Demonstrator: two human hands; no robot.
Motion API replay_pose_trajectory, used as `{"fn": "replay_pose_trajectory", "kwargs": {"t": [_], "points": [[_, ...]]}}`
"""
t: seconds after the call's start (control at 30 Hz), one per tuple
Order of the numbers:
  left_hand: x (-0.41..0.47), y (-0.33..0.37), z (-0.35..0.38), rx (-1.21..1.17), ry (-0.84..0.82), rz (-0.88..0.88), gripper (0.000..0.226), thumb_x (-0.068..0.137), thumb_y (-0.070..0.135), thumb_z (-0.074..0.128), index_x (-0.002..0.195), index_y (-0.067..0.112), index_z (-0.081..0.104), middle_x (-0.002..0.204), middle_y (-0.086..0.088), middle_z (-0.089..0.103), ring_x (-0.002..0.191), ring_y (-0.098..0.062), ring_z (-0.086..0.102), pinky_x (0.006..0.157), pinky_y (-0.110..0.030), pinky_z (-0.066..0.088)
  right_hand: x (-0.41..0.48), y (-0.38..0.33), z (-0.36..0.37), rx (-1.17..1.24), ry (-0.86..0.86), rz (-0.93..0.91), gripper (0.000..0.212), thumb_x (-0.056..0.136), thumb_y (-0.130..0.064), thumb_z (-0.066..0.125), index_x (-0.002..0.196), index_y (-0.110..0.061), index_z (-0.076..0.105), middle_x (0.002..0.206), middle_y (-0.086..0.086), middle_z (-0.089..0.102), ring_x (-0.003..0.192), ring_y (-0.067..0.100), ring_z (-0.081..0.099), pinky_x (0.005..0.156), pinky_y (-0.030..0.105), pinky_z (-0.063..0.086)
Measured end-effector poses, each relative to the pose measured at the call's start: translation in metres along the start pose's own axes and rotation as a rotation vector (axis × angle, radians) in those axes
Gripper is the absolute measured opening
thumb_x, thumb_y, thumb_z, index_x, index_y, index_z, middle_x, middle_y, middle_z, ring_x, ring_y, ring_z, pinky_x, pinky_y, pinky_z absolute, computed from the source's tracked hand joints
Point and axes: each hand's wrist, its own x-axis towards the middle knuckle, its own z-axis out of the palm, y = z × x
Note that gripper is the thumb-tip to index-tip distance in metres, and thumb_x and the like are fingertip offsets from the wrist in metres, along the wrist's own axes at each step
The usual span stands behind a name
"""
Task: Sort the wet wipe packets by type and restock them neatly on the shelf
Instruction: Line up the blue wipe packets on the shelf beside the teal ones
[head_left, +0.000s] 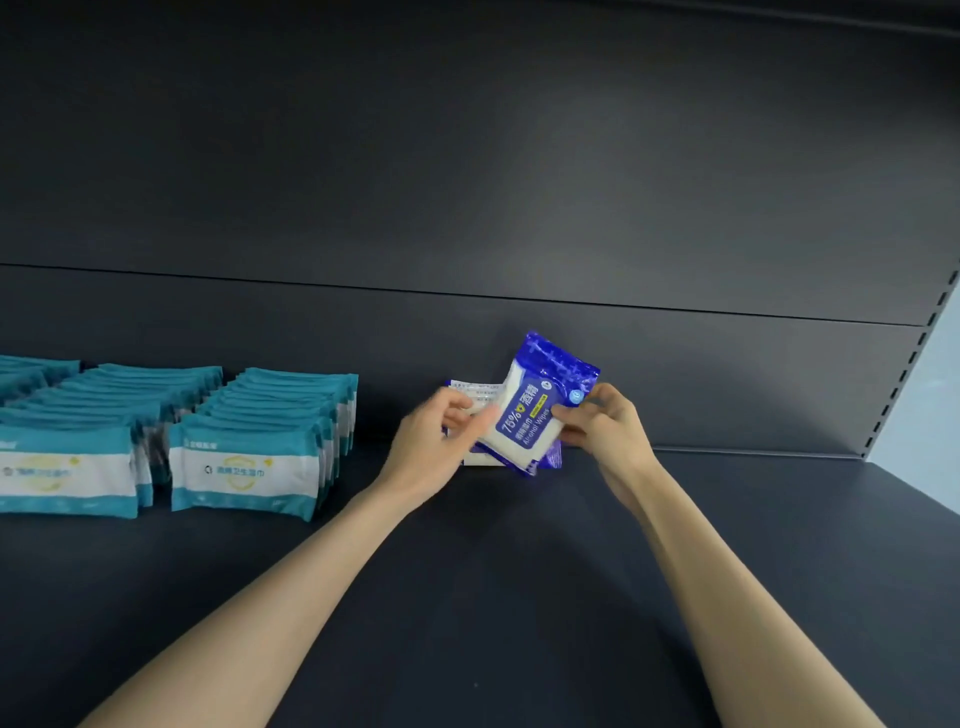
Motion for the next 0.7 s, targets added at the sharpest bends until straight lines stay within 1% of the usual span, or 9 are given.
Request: {"fn": "replay_pose_trajectory", "kwargs": {"t": [0.1, 0.23, 0.3, 0.37, 0.4, 0.5, 0.57, 0.63, 0.7], "points": [[-0.002, -0.003, -0.001, -0.018, -0.131, -0.051, 0.049, 0.076, 0.027, 0.078, 0.114, 0.018, 0.049, 0.093, 0.013, 0.056, 0.083, 0.002, 0.055, 0.063, -0.004, 0.042, -0.001, 0.009, 0.005, 0.056, -0.031, 0.055, 0.034, 0.087, 0.004, 0.062, 0.118, 0.004, 0.047, 0.099, 0.013, 0.07, 0.082, 0.021, 0.072, 0.069, 0.029, 0.059], [0.008, -0.014, -0.011, -0.042, -0.042, -0.049, 0.034, 0.07, 0.012, 0.082, 0.097, 0.012, 0.06, 0.082, 0.008, 0.059, 0.076, -0.007, 0.054, 0.064, -0.01, 0.043, 0.0, 0.016, 0.01, 0.037, -0.078, 0.129, 0.035, 0.085, 0.004, 0.065, 0.117, 0.007, 0.05, 0.099, 0.015, 0.071, 0.082, 0.023, 0.072, 0.071, 0.029, 0.06], [0.014, -0.015, -0.015, -0.012, 0.011, 0.005, 0.029, 0.07, 0.007, 0.081, 0.092, 0.012, 0.062, 0.084, 0.003, 0.06, 0.075, -0.007, 0.054, 0.069, -0.016, 0.044, 0.002, 0.018, 0.013, -0.2, -0.031, 0.125, 0.03, 0.08, -0.007, 0.074, 0.101, 0.001, 0.056, 0.094, 0.013, 0.07, 0.076, 0.018, 0.069, 0.068, 0.025, 0.058], [0.017, -0.014, -0.016, 0.044, 0.053, 0.075, 0.025, 0.071, 0.002, 0.078, 0.091, 0.01, 0.066, 0.091, -0.002, 0.06, 0.074, -0.003, 0.053, 0.068, -0.008, 0.04, 0.005, 0.021, 0.01, -0.547, 0.059, 0.08, 0.033, 0.073, -0.02, 0.082, 0.087, -0.009, 0.054, 0.088, 0.005, 0.066, 0.076, 0.015, 0.063, 0.068, 0.025, 0.051], [0.019, -0.014, -0.016, 0.07, 0.058, 0.097, 0.024, 0.072, 0.001, 0.077, 0.093, 0.009, 0.067, 0.093, -0.004, 0.059, 0.073, -0.001, 0.053, 0.066, -0.005, 0.039, 0.006, 0.024, 0.008, -0.659, 0.089, 0.057, 0.04, 0.07, -0.025, 0.083, 0.092, -0.011, 0.053, 0.095, 0.003, 0.062, 0.084, 0.018, 0.061, 0.072, 0.028, 0.049], [0.021, -0.015, -0.012, 0.176, 0.037, 0.14, 0.025, 0.079, 0.002, 0.072, 0.103, 0.008, 0.069, 0.1, -0.001, 0.053, 0.074, -0.003, 0.051, 0.063, -0.004, 0.038, 0.006, 0.032, 0.003, -0.792, 0.122, 0.001, 0.074, 0.07, -0.028, 0.083, 0.128, -0.01, 0.041, 0.127, 0.007, 0.042, 0.115, 0.025, 0.049, 0.091, 0.035, 0.044], [0.019, -0.016, -0.007, 0.233, 0.026, 0.183, 0.031, 0.082, 0.003, 0.07, 0.112, 0.007, 0.066, 0.105, 0.002, 0.05, 0.084, -0.006, 0.052, 0.07, -0.006, 0.041, 0.006, 0.035, 0.001, -0.805, 0.082, -0.078, 0.084, 0.073, -0.024, 0.082, 0.14, -0.017, 0.032, 0.133, 0.006, 0.036, 0.122, 0.026, 0.044, 0.098, 0.039, 0.044], [0.016, -0.018, -0.003, 0.276, 0.011, 0.213, 0.041, 0.083, 0.005, 0.07, 0.122, 0.008, 0.059, 0.112, 0.002, 0.047, 0.103, -0.013, 0.052, 0.083, -0.019, 0.047, 0.006, 0.037, 0.003, -0.805, 0.01, -0.121, 0.09, 0.075, -0.019, 0.08, 0.146, -0.024, 0.025, 0.135, 0.004, 0.033, 0.122, 0.025, 0.044, 0.1, 0.043, 0.045], [0.013, -0.022, 0.0, 0.368, 0.008, 0.218, 0.057, 0.08, 0.01, 0.074, 0.132, 0.01, 0.05, 0.125, -0.001, 0.043, 0.117, -0.016, 0.043, 0.095, -0.03, 0.044, 0.007, 0.036, 0.004, -0.842, -0.039, -0.137, 0.093, 0.077, -0.018, 0.078, 0.149, -0.027, 0.019, 0.137, 0.002, 0.03, 0.123, 0.023, 0.044, 0.099, 0.045, 0.046]]}}
